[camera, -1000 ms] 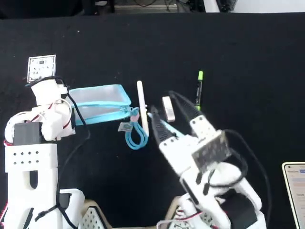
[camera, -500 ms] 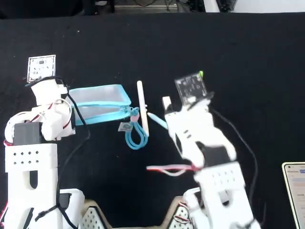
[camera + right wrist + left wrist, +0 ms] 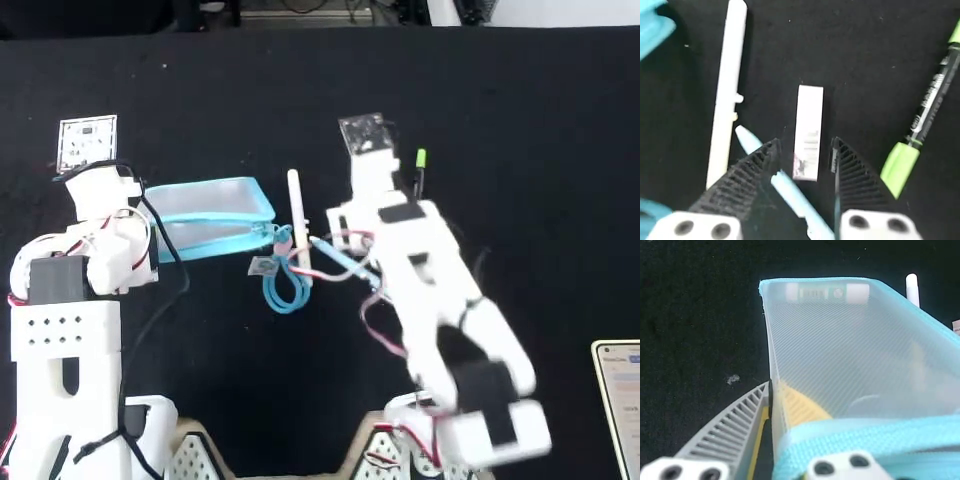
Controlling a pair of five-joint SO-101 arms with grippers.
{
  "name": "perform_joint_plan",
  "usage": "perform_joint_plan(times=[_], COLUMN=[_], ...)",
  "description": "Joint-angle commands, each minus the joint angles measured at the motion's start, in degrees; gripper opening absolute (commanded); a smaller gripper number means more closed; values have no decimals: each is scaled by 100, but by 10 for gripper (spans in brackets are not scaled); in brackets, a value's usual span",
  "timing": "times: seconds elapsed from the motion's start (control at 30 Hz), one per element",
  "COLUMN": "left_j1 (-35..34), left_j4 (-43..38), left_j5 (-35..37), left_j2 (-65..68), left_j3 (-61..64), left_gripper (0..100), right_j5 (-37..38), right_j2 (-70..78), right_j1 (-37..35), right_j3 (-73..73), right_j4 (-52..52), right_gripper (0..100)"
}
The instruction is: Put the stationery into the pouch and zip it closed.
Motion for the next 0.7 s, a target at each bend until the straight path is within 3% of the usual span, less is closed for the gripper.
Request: perform_joint_plan(times=[0.0, 0.37, 0.67], left_j1=[-92, -92, -92], left_j4=[35, 18, 26], left_j5=[70, 62, 70], left_j2=[35, 35, 35], left_j3=[163, 163, 163], left_gripper=[30, 30, 30], right_j5=[-18, 422, 422], right_j2=[1007, 2475, 4136], right_j1=[220, 246, 255], right_j3=[-1095, -2844, -5393], right_j4=[-44, 677, 2752], right_gripper=[163, 163, 158])
